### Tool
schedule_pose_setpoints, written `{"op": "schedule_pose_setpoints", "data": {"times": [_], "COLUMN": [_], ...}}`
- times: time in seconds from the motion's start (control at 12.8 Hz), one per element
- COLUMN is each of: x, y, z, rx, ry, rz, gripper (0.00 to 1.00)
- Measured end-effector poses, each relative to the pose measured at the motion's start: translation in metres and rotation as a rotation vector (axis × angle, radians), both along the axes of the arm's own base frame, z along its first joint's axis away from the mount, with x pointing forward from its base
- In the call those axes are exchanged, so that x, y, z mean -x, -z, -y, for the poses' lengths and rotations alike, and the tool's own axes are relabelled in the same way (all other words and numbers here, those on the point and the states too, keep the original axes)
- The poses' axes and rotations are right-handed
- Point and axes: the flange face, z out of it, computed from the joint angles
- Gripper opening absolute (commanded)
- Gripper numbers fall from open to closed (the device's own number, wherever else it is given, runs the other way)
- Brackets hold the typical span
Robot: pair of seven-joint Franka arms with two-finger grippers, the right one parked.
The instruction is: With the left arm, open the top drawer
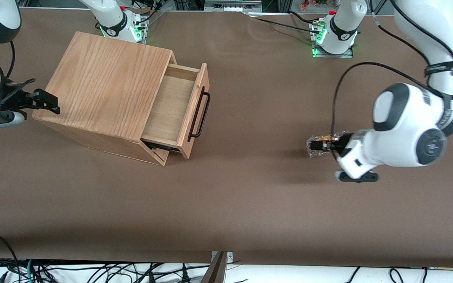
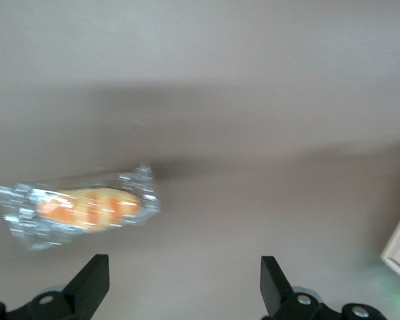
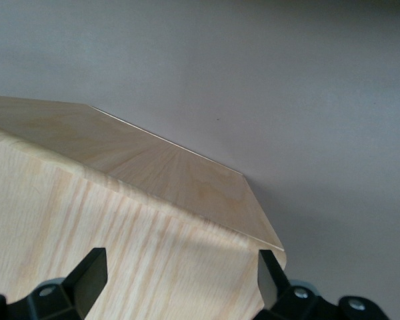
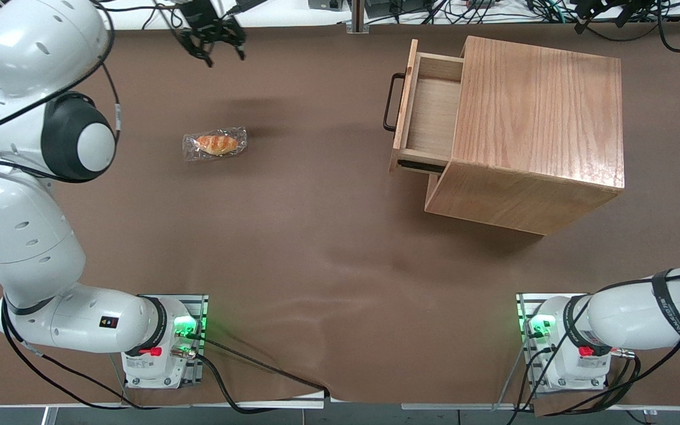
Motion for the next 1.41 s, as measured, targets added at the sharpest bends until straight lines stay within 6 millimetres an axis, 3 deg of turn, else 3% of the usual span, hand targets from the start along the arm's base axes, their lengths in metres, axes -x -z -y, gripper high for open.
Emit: {"op": "schedule_pose_setpoints", "data": {"times": [0.24,0.39,0.55,0.71,0.86,1.1,1.25,1.41], "x": [-0.006,-0.007,0.003,0.037,0.076,0.127,0.145,0.149], "y": [0.004,0.001,-0.015,-0.049,-0.102,-0.165,-0.188,-0.194], "z": [-0.057,-0.075,-0.087,-0.104,-0.114,-0.117,-0.111,-0.108], "rx": [-0.087,-0.140,-0.158,-0.166,-0.171,-0.182,-0.178,-0.174], "ry": [0.043,0.063,0.082,0.103,0.096,0.130,0.168,0.182], "rz": [0.024,0.046,0.128,0.193,0.227,0.231,0.207,0.193], "gripper": [1.00,1.00,1.00,1.00,1.00,1.00,1.00,1.00]}}
